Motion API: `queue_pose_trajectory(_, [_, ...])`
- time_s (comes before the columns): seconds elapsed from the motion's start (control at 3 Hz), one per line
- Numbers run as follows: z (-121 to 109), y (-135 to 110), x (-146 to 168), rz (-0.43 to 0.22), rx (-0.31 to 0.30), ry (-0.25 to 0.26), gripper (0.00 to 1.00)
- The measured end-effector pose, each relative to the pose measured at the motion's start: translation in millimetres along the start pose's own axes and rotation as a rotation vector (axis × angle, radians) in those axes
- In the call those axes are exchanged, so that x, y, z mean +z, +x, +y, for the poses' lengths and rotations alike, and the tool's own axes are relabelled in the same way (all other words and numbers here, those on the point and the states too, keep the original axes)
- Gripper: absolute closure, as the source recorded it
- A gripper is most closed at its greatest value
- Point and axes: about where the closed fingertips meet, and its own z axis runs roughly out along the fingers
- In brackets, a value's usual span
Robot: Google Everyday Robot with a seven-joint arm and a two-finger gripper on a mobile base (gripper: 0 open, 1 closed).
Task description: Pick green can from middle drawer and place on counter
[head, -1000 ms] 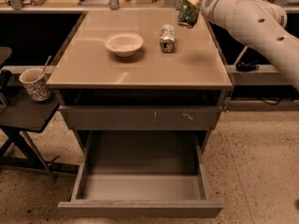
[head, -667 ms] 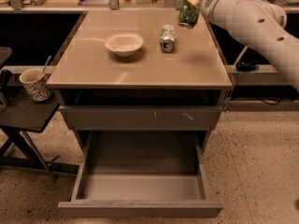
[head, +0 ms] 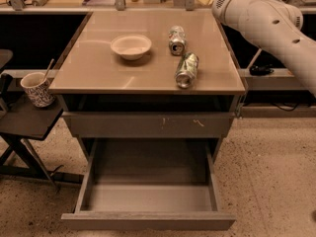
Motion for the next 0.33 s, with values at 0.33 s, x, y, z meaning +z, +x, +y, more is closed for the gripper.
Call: queue_pose_trajectory(0.33, [0.0,0.0,0.0,0.0,0.0,0.0,0.0])
